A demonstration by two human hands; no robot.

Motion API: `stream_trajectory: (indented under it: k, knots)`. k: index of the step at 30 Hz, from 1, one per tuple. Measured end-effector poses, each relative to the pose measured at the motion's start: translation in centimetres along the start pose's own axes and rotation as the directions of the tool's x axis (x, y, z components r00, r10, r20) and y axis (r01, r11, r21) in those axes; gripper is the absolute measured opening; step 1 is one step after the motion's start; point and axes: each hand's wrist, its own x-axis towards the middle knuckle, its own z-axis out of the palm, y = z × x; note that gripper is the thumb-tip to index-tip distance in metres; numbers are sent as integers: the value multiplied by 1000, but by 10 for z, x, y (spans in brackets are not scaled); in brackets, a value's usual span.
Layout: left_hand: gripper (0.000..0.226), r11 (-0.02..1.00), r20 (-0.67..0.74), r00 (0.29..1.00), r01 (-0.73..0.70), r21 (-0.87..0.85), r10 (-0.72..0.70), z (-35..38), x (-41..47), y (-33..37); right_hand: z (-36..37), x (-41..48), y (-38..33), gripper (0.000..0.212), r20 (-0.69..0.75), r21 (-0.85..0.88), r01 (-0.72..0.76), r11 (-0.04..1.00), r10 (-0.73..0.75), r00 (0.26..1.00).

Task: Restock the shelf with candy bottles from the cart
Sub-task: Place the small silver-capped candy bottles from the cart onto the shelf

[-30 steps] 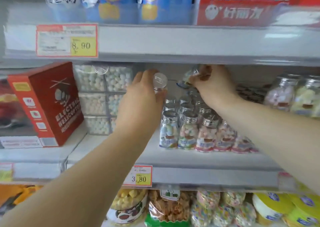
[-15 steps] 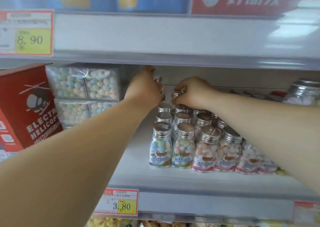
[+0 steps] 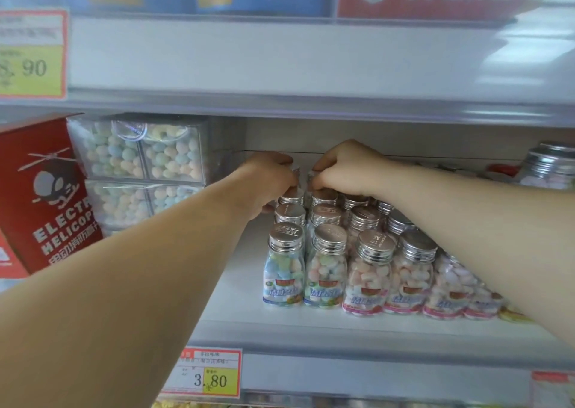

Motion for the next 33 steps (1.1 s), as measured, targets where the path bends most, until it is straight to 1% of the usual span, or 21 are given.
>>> stream_trajectory:
  k: [2, 3, 5, 6, 9, 11, 13, 15, 18, 25, 28, 31, 33]
  knots:
    - [43, 1000, 11, 1000, 15, -11, -15, 0, 0, 0, 2, 1, -2, 36, 17, -19, -1, 1000, 2, 1000]
    - [40, 999, 18, 999, 31, -15, -31, 0, 0, 0, 2, 1, -3, 42, 22, -31, -4, 1000, 5, 1000]
    - [26, 997, 31, 997, 73, -8, -72, -1, -1, 0, 2, -1, -5, 53, 30, -54, -12, 998, 13, 999]
    - [20, 996, 36, 995, 91, -2, -91, -1, -3, 0, 1, -1, -6, 54, 37, -63, -11, 998, 14, 999]
    - [15, 991, 15, 991, 132, -22, -131, 0, -3, 1, -1, -3, -6, 46, 50, -81, 1, 997, 3, 999]
    - [12, 987, -4, 988, 152, -55, -153, 1, -5, 0, 0, -3, -6, 44, 45, -89, 3, 996, 1, 999]
    - [14, 981, -4, 986, 166, -98, -167, 0, -6, -2, 1, -4, -5, 44, 37, -88, 10, 996, -7, 999]
    - [8, 977, -3, 985, 168, -134, -170, -1, -6, -5, 1, -5, -4, 41, 18, -63, 10, 998, -9, 1000]
    - [12, 972, -2, 985, 170, -164, -172, -1, -8, -5, 1, -6, -3, 31, -12, -22, 3, 1000, -3, 1000]
    - [16, 970, -4, 986, 163, -177, -167, 0, -11, -6, 3, -6, -4, 38, -14, -12, -26, 1000, 26, 1000]
    - [16, 975, -3, 989, 148, -169, -150, 0, -13, -7, 3, -9, 0, 35, -17, -7, -15, 1000, 15, 1000]
    - [13, 988, -16, 995, 95, -123, -98, -2, -13, -10, -1, -17, 0, 38, -46, 5, 24, 1000, -24, 999]
    - [18, 996, -34, 999, 26, -84, -29, -4, -17, -9, -4, -29, -1, 35, -56, -26, 78, 997, -79, 995]
